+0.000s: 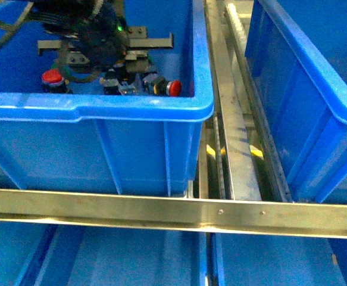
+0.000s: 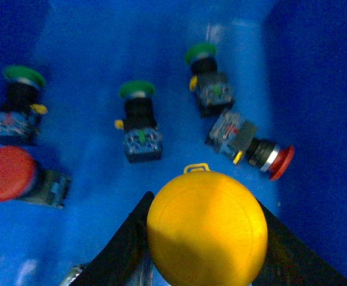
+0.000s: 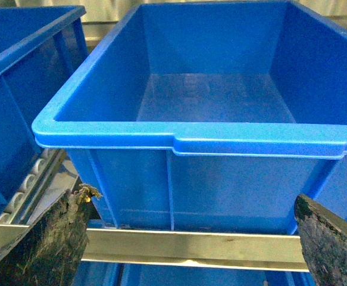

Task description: Pick red and yellow buttons and place in box

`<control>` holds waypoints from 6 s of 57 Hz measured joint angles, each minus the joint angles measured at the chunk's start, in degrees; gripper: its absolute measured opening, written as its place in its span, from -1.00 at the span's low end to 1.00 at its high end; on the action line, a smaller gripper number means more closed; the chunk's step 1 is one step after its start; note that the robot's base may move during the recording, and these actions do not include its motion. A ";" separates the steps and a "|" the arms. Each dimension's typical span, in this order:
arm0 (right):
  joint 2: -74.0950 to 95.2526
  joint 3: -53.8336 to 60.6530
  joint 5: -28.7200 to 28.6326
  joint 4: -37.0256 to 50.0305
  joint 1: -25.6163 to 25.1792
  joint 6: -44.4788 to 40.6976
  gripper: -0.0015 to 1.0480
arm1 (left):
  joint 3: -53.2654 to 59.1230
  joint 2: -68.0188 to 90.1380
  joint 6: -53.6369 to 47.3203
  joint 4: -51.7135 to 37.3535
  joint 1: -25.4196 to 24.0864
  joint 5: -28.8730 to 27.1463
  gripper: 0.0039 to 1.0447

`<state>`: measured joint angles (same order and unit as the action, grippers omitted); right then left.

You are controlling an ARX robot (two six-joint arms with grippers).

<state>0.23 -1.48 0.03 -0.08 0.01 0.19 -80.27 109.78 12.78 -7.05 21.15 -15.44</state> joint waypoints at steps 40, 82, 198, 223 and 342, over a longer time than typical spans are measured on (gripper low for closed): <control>0.00 0.00 0.00 0.00 0.00 0.00 0.88 | 41.40 -27.58 56.54 -66.53 -0.13 52.76 -0.38; 0.00 0.00 0.00 0.00 0.00 0.00 0.88 | 34.05 -15.50 57.18 -65.77 -3.82 54.45 -0.38; 67.23 -25.59 17.97 59.95 24.61 70.36 0.88 | 12.59 -4.57 46.56 -50.66 10.80 54.29 -0.38; 66.79 -25.59 17.51 59.74 23.93 70.25 0.88 | 9.79 -3.19 46.40 -48.65 12.59 54.01 -0.38; 66.23 -31.58 10.86 38.03 18.73 34.91 -0.50 | 39.01 -44.70 24.11 -32.48 -6.67 51.52 0.85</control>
<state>66.46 -33.06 10.90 37.95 18.74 35.09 -41.25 65.08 36.88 -39.53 14.48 36.07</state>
